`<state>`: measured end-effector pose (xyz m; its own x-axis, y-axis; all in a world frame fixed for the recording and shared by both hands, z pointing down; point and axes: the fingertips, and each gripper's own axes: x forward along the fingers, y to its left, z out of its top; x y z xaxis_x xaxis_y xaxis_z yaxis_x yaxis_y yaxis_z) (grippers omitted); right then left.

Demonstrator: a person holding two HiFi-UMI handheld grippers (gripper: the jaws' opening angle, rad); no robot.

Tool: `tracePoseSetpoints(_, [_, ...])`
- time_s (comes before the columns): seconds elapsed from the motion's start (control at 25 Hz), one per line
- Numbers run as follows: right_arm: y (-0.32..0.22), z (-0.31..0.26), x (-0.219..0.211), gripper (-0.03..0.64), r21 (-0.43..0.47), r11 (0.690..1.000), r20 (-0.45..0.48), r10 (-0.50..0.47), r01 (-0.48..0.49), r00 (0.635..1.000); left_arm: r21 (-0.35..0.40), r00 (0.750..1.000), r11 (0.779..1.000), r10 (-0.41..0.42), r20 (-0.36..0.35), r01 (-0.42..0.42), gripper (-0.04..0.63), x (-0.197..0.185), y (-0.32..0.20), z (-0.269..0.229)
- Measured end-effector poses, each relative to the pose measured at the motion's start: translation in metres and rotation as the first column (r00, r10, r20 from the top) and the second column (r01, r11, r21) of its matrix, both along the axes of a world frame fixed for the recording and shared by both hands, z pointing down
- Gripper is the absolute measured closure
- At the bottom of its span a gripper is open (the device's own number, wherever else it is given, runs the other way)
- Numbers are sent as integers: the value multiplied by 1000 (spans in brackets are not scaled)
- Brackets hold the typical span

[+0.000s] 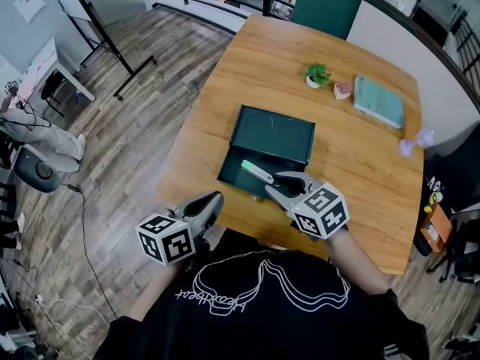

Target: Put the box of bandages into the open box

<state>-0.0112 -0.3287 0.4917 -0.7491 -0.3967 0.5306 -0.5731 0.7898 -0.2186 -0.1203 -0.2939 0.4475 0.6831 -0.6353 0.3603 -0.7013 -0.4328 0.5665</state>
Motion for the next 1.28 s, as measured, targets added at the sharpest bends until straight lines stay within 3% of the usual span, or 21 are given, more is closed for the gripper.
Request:
tracePoseSetpoints(0.04, [6,-10,-1,528,7,1000,41,-13,13,999,4,1000,1000,6,-1,-6,594,4,2,-1])
tracePoseSetpoints(0.2, [26,-41,4,560,25,1000,153,-10,6,988,16,999,999,32,-2,-32,594,17,13,-5])
tracePoseSetpoints(0.32, [37,-60,13,606,36,999,267,19,-29,964,28,999,999,47,-6,-47,594,27,21,-8])
tracePoseSetpoints(0.44, [50,-68,17,609,21,999,346,36,-46,937,46,998,997,59,-12,-58,594,35,27,-13])
tracePoseSetpoints(0.8, [85,-82,22,611,1,1000,444,-25,28,896,97,995,991,96,-40,-91,594,60,41,-29])
tracePoseSetpoints(1.28, [88,-78,54,609,-39,997,453,79,-69,888,125,989,982,144,-32,-139,594,84,51,-38])
